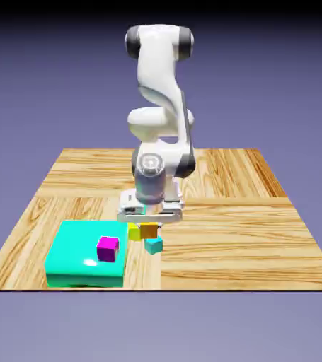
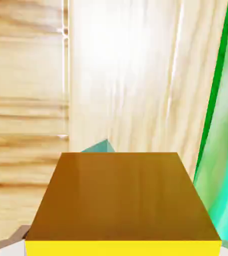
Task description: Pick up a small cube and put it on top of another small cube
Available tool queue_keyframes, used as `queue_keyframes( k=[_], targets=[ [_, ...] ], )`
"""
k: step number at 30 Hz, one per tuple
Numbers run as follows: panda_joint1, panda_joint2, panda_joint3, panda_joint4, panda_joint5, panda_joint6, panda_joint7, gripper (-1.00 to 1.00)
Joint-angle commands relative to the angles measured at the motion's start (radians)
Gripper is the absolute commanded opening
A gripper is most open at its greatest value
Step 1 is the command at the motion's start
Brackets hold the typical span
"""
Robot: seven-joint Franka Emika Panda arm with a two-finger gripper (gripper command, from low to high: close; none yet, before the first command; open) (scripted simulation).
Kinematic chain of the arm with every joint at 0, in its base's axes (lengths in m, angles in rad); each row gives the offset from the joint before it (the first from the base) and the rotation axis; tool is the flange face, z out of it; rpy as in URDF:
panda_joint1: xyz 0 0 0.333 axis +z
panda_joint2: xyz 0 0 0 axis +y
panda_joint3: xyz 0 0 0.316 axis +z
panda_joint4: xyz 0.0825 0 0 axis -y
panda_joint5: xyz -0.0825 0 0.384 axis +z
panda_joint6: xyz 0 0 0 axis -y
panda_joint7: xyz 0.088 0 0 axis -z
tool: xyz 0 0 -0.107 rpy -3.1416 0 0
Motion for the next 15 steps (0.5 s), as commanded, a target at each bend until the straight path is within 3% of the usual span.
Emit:
queue_keyframes(
  k=[1, 7, 13, 14, 15],
  targets=[
    [-0.009, -0.036, -0.015, -0.032, 0.005, -0.004, 0.025, -1.00],
    [-0.091, -0.185, -0.072, -0.163, 0.041, -0.022, 0.116, -1.00],
    [-0.090, -0.009, -0.053, -0.226, 0.105, 0.212, 0.068, -1.00],
    [-0.090, -0.009, -0.053, -0.226, 0.105, 0.212, 0.068, 1.00],
    [-0.090, -0.009, -0.053, -0.226, 0.105, 0.212, 0.068, 1.00]
  ],
)
